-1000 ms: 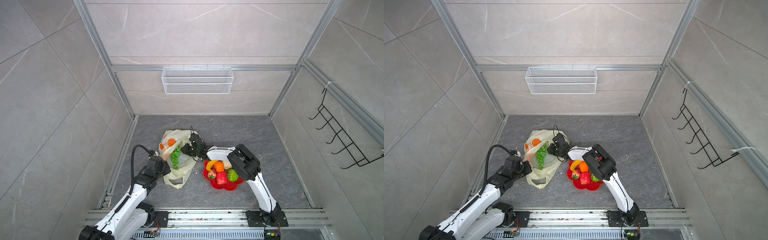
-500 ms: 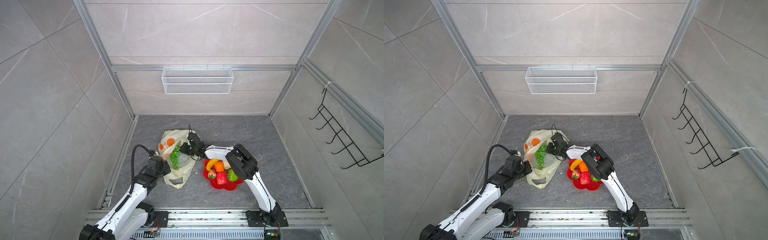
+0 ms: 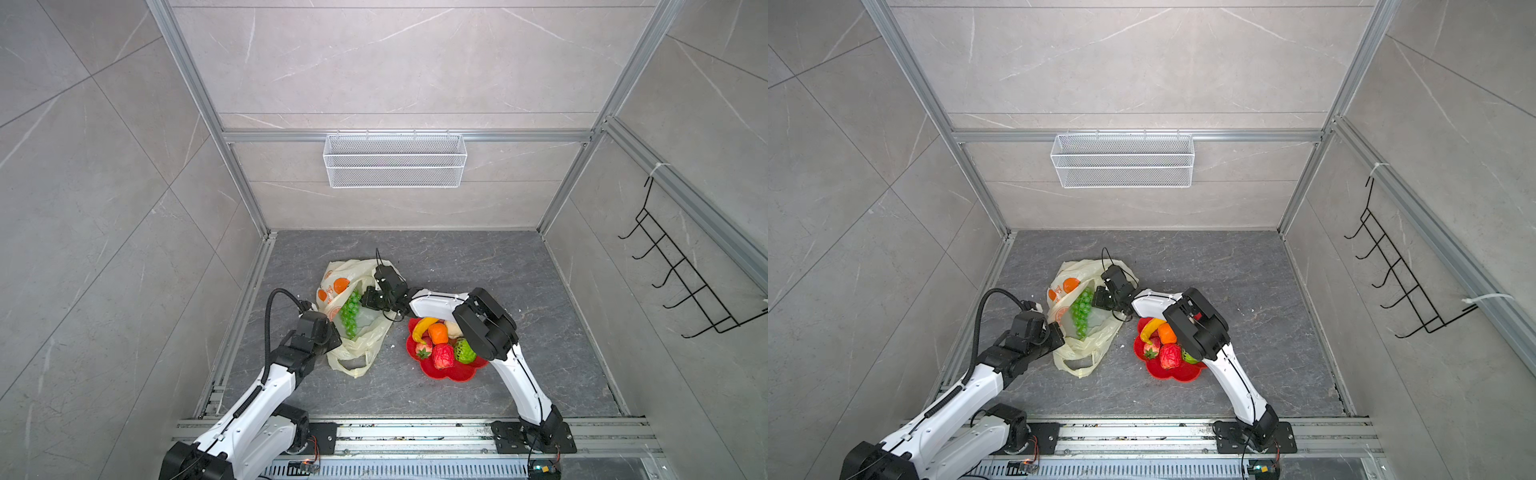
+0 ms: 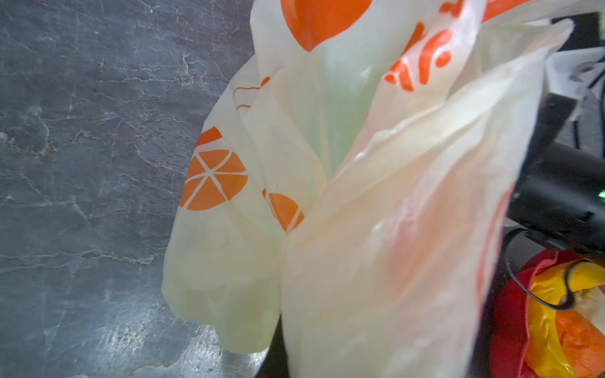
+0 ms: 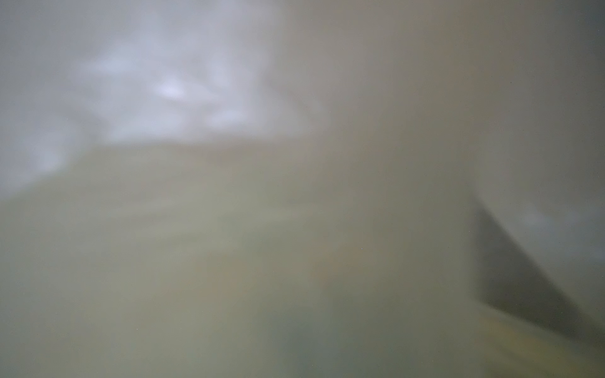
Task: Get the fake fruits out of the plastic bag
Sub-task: 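Lift the grapes out of the bag and carry them over the plate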
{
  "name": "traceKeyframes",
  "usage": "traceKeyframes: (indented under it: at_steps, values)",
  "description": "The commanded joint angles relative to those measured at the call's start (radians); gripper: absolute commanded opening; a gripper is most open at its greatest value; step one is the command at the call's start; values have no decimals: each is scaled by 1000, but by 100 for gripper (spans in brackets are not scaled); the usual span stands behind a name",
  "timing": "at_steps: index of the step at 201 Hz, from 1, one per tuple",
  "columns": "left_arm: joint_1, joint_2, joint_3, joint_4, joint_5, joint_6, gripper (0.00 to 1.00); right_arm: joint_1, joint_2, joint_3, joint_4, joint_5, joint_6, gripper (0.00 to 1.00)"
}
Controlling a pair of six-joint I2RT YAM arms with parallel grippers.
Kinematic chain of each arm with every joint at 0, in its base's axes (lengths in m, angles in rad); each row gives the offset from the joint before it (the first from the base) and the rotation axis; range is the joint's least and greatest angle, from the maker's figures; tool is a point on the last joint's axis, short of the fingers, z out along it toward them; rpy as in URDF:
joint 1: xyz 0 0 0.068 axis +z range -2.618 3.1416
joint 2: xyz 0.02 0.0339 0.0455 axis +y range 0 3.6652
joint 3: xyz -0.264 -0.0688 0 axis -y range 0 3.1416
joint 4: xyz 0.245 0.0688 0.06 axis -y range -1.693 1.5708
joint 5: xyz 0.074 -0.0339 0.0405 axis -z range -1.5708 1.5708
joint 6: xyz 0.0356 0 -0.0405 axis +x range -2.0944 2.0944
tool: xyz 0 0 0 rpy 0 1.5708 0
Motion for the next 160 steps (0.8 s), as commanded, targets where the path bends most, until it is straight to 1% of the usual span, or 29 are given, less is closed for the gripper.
traceKeyframes:
  at_steps: [1, 31, 54, 72, 105, 138, 160]
  values:
    - [9, 34, 62, -25, -55, 31, 0, 29, -120, 8, -90, 47, -114, 0]
    - [39, 64, 111, -55, -85, 16, 0, 62, -165, 31, -182, 80, -190, 0]
    - [99, 81, 156, -61, -36, 4, 0, 87, -207, 43, -225, 102, -229, 0]
    - [126, 98, 188, -49, -16, 8, 0, 112, -239, 62, -265, 128, -260, 0]
    - [136, 166, 226, -9, 7, 14, 0, 129, -274, 124, -335, 135, -287, 0]
    - [141, 237, 238, 28, 8, 25, 0, 139, -315, 140, -364, 132, -301, 0]
    - [158, 255, 234, 41, 4, 34, 0, 141, -349, 146, -381, 132, -311, 0]
